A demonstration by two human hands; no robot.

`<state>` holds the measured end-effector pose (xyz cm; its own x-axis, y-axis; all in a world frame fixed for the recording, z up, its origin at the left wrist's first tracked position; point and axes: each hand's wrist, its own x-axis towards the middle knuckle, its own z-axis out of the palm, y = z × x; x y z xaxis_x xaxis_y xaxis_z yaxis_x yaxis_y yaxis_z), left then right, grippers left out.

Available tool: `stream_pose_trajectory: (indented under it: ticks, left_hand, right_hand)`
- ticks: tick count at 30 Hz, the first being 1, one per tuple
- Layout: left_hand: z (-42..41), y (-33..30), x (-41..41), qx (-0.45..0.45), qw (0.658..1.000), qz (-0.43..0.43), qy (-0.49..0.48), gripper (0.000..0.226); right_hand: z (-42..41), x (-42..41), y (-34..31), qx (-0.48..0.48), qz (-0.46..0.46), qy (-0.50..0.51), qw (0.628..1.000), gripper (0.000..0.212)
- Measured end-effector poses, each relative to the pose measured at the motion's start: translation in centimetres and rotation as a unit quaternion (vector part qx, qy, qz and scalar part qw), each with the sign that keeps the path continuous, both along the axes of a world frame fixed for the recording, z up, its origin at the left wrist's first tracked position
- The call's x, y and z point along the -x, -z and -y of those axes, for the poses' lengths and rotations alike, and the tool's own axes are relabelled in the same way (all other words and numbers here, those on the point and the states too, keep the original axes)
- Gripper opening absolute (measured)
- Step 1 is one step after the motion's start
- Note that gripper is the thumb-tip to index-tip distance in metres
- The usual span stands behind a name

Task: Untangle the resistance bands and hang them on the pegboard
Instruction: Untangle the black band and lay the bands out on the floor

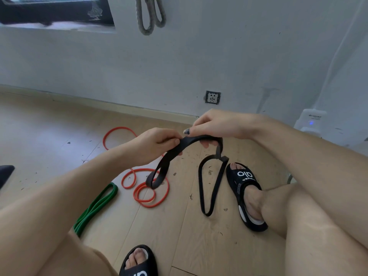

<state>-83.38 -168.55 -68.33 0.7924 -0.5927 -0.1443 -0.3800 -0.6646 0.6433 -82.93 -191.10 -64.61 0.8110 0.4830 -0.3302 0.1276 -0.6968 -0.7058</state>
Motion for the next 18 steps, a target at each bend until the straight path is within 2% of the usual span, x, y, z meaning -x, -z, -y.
stream_pose_trajectory:
  ticks: [3,7,13,18]
  left_hand:
    - [0.1,-0.2,0.1,0.028,0.999,-0.025,-0.010,0.026]
    - [-0.3,-0.1,0.2,0.124,0.986,-0.110,-0.032,0.029]
    - [-0.2,-0.1,0.3,0.093,0.989,-0.112,-0.027,0.025]
    - [-0.8,-0.4,-0.2,0.066,0.995,-0.070,-0.032,0.020]
  right_hand:
    - [-0.5,0.0,0.1,-0.004,0.011,-0.005,1.000,0.033]
    - [0.2,-0.4,-0.2,-0.063,0.016,0.025,0.998,0.033]
    - [1.1,-0.7,-0.3,-0.087,0.006,0.049,0.995,0.032]
    - [1.9,-1.0,-0.3,-0.062,0.010,0.063,0.996,0.033]
